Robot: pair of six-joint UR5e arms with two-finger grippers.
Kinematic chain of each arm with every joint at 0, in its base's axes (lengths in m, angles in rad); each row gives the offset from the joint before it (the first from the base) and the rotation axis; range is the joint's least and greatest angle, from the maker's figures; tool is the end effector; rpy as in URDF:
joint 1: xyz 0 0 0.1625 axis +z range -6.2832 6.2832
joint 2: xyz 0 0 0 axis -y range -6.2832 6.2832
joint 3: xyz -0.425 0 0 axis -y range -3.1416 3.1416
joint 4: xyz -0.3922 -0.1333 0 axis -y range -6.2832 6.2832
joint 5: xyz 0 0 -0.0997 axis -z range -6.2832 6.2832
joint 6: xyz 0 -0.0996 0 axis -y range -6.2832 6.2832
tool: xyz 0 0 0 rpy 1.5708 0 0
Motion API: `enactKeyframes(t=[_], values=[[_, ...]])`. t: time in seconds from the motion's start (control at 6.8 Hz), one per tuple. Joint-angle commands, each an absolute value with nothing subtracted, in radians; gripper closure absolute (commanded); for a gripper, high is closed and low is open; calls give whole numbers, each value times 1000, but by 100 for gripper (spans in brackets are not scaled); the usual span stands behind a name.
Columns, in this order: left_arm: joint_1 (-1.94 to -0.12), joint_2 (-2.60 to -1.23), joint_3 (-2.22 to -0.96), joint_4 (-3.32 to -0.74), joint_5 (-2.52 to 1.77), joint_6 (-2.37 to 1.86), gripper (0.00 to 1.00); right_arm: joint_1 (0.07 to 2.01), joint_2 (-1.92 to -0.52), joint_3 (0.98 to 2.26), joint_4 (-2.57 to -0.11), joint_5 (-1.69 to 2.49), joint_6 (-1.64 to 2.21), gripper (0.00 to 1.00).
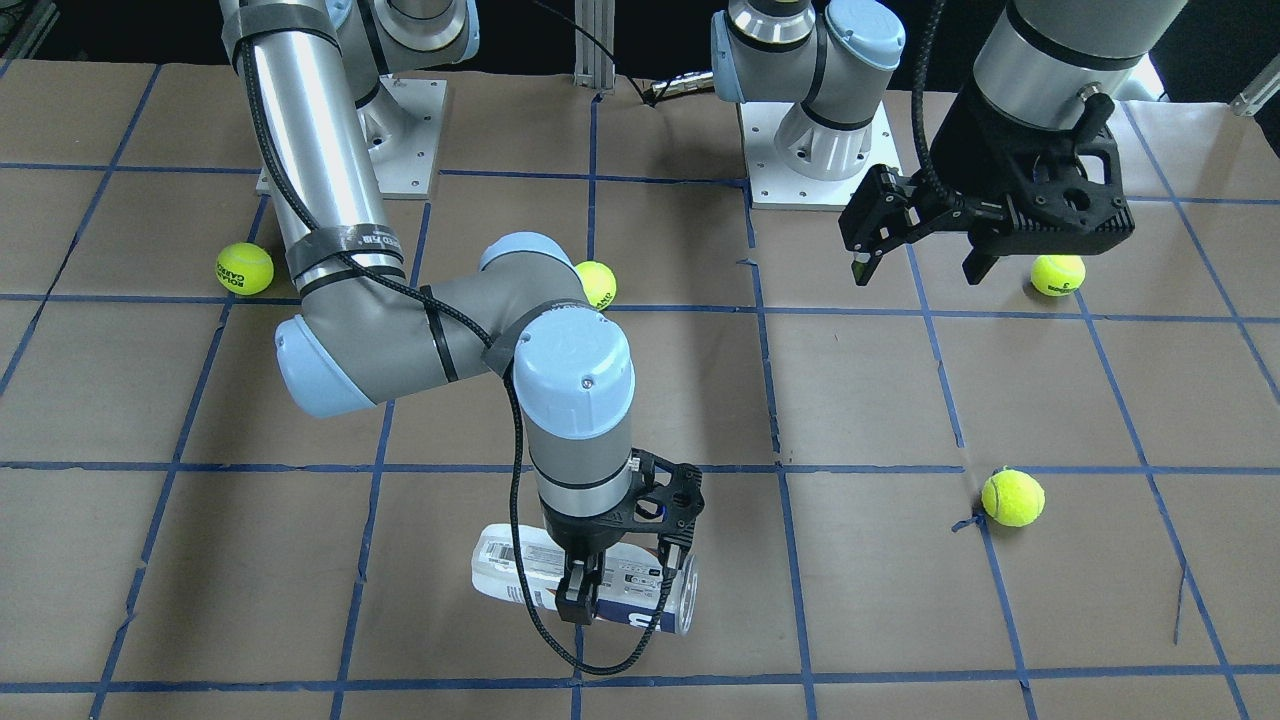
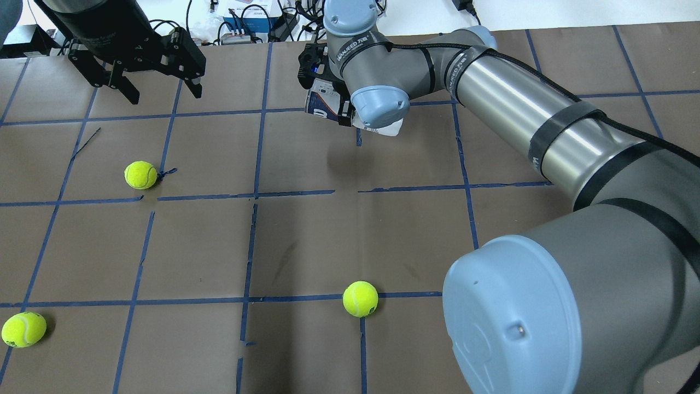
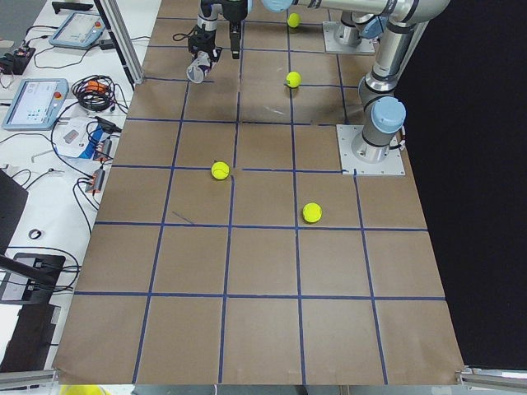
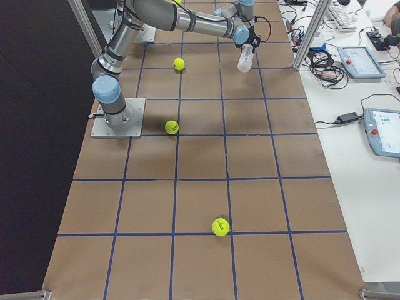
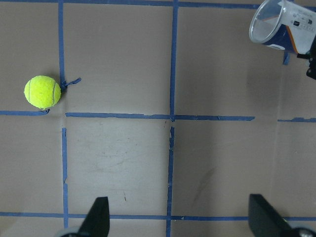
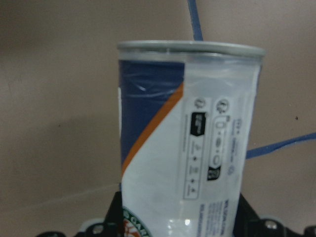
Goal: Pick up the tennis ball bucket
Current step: 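Carry the can with the right gripper toward the left gripper and set it down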
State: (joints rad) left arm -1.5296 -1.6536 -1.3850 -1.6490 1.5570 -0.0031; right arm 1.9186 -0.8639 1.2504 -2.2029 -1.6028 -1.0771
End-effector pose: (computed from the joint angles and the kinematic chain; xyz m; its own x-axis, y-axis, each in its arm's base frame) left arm -0.1128 -0.5325 0.5293 -0.9989 -0.0439 0.0139 -0.0443 0.9987 -0.0247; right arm 0.3814 -0.6703 0.2655 -0.1554 -0.9610 0.2288 -0.9864 0.1386 -0.0879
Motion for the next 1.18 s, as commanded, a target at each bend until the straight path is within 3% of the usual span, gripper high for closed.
enactKeyframes(t=[0.0,0.15,0.44,1.03], values=[[-1529,-1654,-1385,-1649,1559,-3,0,1922,-824,1261,-2230,-1611,-1184,27],[-1529,-1654,-1387,-1649,1559,-3,0,1922,-815,1279,-2230,-1617,-1193,27],[-1529,-1654,-1387,-1649,1559,-3,0,1922,-851,1319,-2226,-1621,-1190,0],[-1526,-1654,-1384,-1649,1557,-2,0,1905,-946,1331,-2281,-1547,-1053,0]])
